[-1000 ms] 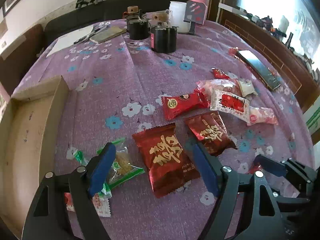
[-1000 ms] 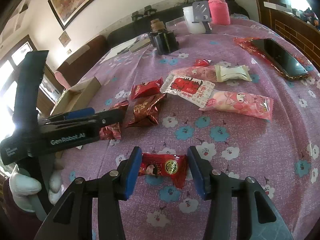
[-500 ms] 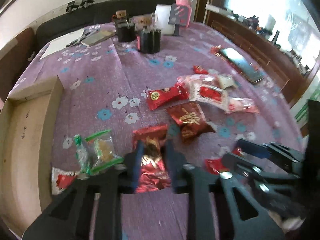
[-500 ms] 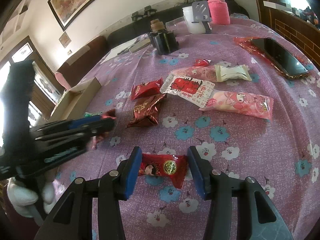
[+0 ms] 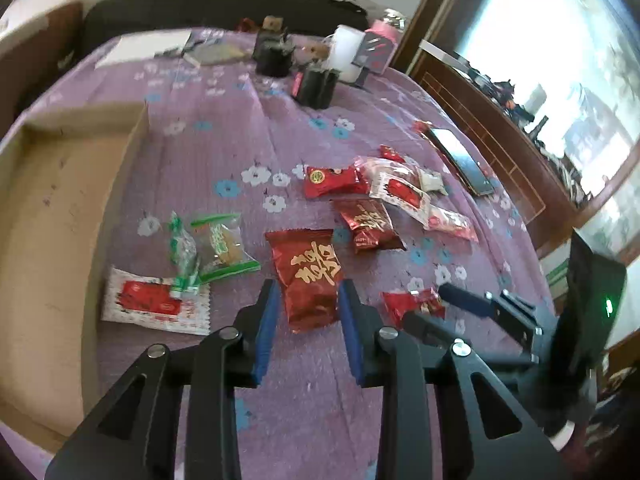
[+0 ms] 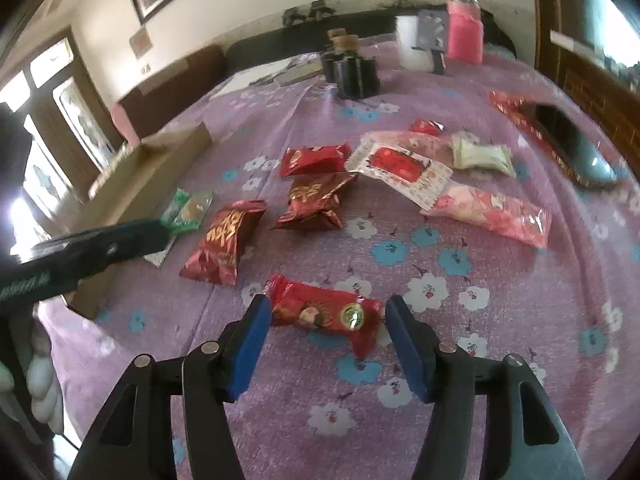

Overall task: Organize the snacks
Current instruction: 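Grasp the red gold-lettered packet with the left tool while the right tool holds the snack bar, then carry both snacks over the cardboard box and open both tools to drop them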

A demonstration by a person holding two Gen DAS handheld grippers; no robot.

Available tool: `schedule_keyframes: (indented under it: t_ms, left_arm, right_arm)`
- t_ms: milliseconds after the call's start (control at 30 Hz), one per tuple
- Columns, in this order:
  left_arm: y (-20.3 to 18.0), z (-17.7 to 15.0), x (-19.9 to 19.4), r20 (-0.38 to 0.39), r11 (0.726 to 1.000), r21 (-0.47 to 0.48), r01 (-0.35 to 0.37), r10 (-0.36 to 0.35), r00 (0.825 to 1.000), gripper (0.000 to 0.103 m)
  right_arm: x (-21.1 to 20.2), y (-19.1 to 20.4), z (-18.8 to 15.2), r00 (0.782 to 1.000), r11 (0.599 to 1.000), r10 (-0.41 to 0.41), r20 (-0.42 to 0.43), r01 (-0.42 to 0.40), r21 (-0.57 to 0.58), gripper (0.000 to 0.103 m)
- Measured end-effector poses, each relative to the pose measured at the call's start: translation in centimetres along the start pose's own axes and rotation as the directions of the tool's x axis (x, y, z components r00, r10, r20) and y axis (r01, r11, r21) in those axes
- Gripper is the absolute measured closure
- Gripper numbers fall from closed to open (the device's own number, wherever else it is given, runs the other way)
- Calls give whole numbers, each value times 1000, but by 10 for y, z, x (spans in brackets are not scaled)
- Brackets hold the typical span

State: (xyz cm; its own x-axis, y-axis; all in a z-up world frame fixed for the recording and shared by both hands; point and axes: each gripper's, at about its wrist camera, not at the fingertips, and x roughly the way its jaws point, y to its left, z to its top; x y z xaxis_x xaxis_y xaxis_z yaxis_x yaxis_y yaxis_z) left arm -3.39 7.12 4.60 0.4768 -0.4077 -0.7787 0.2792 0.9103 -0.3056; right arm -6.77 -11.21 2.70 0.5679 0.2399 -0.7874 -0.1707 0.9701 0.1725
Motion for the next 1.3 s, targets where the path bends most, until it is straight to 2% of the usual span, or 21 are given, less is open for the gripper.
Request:
schedule_keyframes:
  t_ms: [67, 133, 167, 200, 267, 367, 433, 500, 567, 633, 700, 767, 800, 900, 1000, 1133, 1300]
  left_arm:
    - [-2, 3, 10, -11, 1000, -18, 8, -8, 1000, 76]
    - [-10, 6, 20, -13, 1000, 4, -18, 18, 1000, 74]
    - [-14, 7, 23, -17, 1000, 14, -25, 26, 1000, 68]
    - [-19, 7, 29, -24, 999, 33, -38, 39, 999, 57]
    - [-27, 6, 37, -35, 995, 70, -74, 77, 996, 47]
    - [-35, 4, 50, -32, 981, 120, -152, 157, 987, 47]
    - [-32, 2, 53, -26, 978, 123, -170, 175, 984, 52]
    - [-30, 1, 51, -20, 974, 126, -188, 192, 981, 65]
    - [-28, -1, 46, -24, 977, 125, -173, 178, 984, 68]
    - [-27, -4, 41, -26, 979, 130, -160, 164, 986, 71]
    - [-25, -7, 30, -19, 982, 129, -140, 144, 989, 78]
    - [-23, -8, 20, -12, 986, 119, -116, 118, 993, 79]
    - [-21, -9, 11, -5, 989, 108, -96, 97, 995, 79]
    - [-13, -10, -16, 22, 996, 80, -42, 40, 999, 78]
    - [-4, -10, -47, 68, 998, 61, -16, 12, 998, 78]
    - [20, -5, -94, 133, 1000, 16, 21, -23, 991, 78]
    - [64, 16, -130, 167, 998, -61, 1, 9, 986, 78]
  right_arm:
    - [3, 5, 1, 1000, 1000, -4, -20, 4, -19, 41]
    - [8, 7, 1, 999, 999, -31, -33, 29, -42, 41]
    - [9, 8, 2, 999, 998, -38, -29, 37, -49, 41]
    - [10, 7, 3, 999, 998, -42, -32, 40, -50, 41]
    - [11, 5, 6, 999, 999, -38, -34, 36, -36, 41]
    - [11, 0, 8, 999, 1000, -17, -33, 17, -4, 39]
    - [13, -1, 10, 999, 1000, -13, -30, 13, 4, 38]
    - [15, 3, 11, 999, 999, -38, -24, 37, -19, 37]
    - [18, 8, 11, 998, 997, -64, -20, 63, -46, 37]
    - [18, 12, 10, 996, 994, -88, -16, 87, -73, 56]
    - [15, 14, 8, 998, 995, -62, -15, 61, -79, 62]
    - [11, 12, 4, 999, 996, -50, -8, 49, -72, 65]
    - [7, 11, 3, 999, 996, -48, 1, 48, -69, 71]
    - [-12, 7, 2, 999, 999, -15, 30, 16, -43, 80]
    - [-32, 14, 4, 998, 998, -12, 63, 16, -67, 80]
    - [-51, 23, 12, 995, 997, 29, 92, -22, -72, 80]
    - [-66, 49, 40, 987, 990, 114, 114, -103, -98, 81]
